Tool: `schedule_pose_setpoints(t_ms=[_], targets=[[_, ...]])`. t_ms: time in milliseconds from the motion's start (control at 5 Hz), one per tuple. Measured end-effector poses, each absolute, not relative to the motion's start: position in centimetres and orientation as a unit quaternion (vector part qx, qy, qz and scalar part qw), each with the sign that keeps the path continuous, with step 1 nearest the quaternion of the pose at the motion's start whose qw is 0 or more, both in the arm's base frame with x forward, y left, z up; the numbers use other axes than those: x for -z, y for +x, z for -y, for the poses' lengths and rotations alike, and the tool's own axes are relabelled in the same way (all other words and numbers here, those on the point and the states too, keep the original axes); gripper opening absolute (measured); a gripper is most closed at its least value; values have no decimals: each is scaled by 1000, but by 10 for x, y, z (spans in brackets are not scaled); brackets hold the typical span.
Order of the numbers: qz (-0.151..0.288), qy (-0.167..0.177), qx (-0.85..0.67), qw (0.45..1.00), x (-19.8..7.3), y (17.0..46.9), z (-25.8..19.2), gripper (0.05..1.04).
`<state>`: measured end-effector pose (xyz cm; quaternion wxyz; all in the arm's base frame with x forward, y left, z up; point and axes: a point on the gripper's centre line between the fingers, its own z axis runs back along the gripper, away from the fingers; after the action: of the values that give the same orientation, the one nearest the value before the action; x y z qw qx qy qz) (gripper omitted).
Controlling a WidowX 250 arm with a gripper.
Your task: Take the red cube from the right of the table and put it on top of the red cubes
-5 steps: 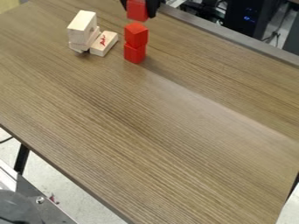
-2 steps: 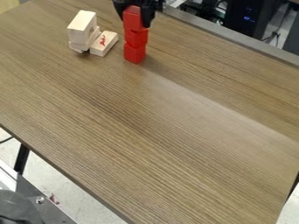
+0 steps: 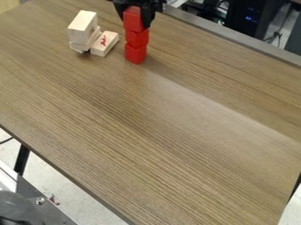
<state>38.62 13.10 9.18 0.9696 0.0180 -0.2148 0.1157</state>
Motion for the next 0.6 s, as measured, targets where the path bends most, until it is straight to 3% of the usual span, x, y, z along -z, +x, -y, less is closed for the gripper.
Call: schedule_pose_setpoints(t_ms=[200, 400, 600], targets=[[212, 25, -116, 970, -91, 385, -133, 668], [210, 32, -115, 970, -90, 387, -131, 952], [209, 36, -114, 971, -90, 387, -132, 1000]])
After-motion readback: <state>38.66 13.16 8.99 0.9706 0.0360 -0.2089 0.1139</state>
